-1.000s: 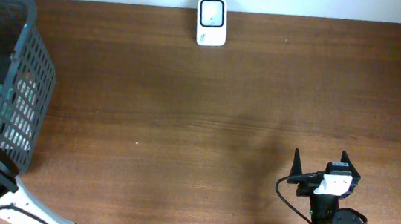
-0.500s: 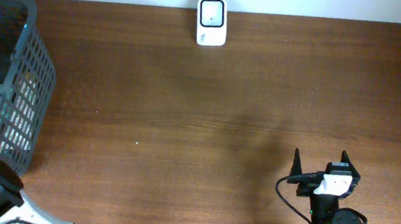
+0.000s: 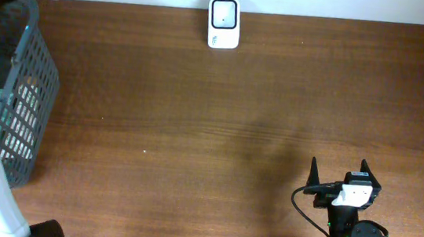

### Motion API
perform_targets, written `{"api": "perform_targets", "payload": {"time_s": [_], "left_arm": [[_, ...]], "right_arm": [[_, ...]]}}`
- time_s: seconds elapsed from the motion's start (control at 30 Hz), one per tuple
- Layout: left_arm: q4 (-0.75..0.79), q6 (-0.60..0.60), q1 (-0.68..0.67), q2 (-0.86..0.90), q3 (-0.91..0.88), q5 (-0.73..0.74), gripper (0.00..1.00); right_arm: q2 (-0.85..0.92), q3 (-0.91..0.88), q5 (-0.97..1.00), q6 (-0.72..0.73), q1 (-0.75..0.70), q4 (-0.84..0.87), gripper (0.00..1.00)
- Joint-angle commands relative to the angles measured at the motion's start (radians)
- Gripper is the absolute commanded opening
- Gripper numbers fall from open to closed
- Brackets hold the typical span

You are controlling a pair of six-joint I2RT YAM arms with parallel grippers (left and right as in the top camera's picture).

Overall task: Scan the item barcode
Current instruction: 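Grasp the red-purple package and place it on the table near the scanner, then return the left gripper into the basket for the green wipes pack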

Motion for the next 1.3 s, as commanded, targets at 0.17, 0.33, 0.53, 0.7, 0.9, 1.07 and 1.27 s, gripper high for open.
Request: {"api": "perform_targets", "payload": {"time_s": [0.17,0.33,0.53,0.7,0.9,1.07,1.27], "left_arm": [[-0.323,0.179,-0.602,0.124,0.015,-0.385,0.0],[-0.401,0.222,-0.807,0.391,0.003,-0.443,0.0],[-0.4,0.28,-0.914,0.636,0.003,-0.533,0.0],[-0.309,0.281,-0.955,0.719,0.003,-0.657,0.11],[-0.292,0.392,-0.958,0.729,0.018,-0.666,0.93],[-0.591,0.391,-0.952,0.728,0.441,-0.668,0.99],[-0.927,0.314,-0.7,0.684,1.06,-0.686,0.99]], "right_arm": [[-0.006,-0.007,0.011,-0.008,0.006,-0.005,0.98],[-0.006,-0.007,0.011,-0.008,0.006,-0.004,0.98],[-0.006,-0.007,0.011,-0.008,0.006,-0.004,0.98],[-0.006,-0.007,0.011,-0.008,0.006,-0.005,0.98],[-0.006,-0.007,0.011,-0.008,0.006,-0.005,0.98],[-0.006,-0.007,0.011,-0.008,0.006,-0.004,0.98],[-0.006,-0.007,0.011,-0.008,0.006,-0.004,0.98]]}}
